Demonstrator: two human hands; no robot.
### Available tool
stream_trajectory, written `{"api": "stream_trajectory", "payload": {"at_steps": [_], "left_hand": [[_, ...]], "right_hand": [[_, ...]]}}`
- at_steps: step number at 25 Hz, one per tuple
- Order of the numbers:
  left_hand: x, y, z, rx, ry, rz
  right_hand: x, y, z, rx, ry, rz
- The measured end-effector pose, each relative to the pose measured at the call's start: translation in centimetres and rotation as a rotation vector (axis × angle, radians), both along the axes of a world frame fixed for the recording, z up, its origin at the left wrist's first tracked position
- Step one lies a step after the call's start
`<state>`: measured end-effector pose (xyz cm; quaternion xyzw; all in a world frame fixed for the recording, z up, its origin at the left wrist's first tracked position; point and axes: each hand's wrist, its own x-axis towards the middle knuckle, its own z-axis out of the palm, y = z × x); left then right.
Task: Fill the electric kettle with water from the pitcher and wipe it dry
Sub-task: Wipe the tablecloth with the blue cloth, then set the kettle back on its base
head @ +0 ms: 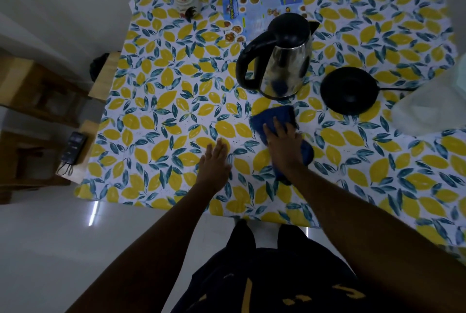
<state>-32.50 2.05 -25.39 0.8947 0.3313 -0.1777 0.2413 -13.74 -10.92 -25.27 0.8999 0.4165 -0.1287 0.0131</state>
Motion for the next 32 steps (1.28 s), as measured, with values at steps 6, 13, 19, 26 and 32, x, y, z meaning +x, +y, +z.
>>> {"api": "stream_trajectory", "payload": {"at_steps": [6,13,19,26,32], "left_hand": [[0.0,-2.3,0.1,0.061,-0.007,-0.069],[5.2,-9.0,0.6,-0.034,-0.080,-0.310],[9.2,-12.7,1.0,-0.003,-0.096,-0.462],[10.1,-12.4,1.0,0.132,-0.128,-0.509],[10.3,-8.9,2.8,0.081,-0.293,-0.366]], "right_hand": [[-4.8,-7.2,-0.4,0.004,-0.063,0.332],[1.9,-19.3,0.3,0.028,-0.053,-0.256],[2.3,-21.0,-0.4,0.056,-0.047,-0.331],[2.5,-20.1,0.3,0.071,-0.037,-0.277],[5.1,-13.1,4.7,0.303,-0.049,-0.126]]}}
